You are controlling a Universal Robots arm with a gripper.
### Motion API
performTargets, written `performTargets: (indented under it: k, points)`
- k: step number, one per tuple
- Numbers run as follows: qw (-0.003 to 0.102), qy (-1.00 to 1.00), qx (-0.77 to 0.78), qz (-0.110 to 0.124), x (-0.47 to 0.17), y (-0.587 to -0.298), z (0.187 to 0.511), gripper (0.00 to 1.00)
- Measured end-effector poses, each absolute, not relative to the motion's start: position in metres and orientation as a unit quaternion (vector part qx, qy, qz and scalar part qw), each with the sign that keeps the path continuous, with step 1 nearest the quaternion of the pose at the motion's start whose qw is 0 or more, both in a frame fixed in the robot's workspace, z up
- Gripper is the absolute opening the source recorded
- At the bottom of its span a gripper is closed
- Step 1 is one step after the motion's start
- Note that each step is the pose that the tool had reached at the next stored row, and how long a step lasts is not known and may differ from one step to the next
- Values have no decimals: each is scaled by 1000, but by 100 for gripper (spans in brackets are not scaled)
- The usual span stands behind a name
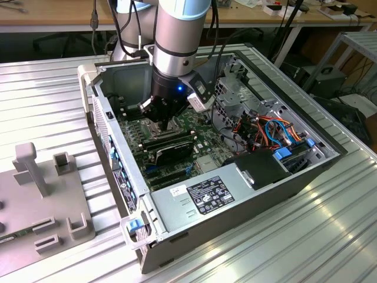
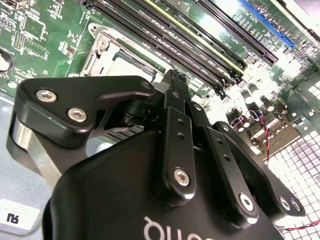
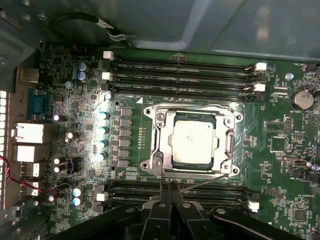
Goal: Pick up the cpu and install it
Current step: 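Install the second cpu locking lever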
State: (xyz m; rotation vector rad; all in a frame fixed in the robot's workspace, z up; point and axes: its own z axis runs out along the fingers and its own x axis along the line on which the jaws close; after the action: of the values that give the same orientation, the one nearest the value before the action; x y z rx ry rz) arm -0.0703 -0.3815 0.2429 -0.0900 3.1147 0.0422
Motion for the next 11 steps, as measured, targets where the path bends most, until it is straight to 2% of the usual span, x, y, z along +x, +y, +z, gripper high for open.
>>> performTargets:
  k: [11]
  points:
    - [13, 999, -29, 14, -74, -381, 238, 11]
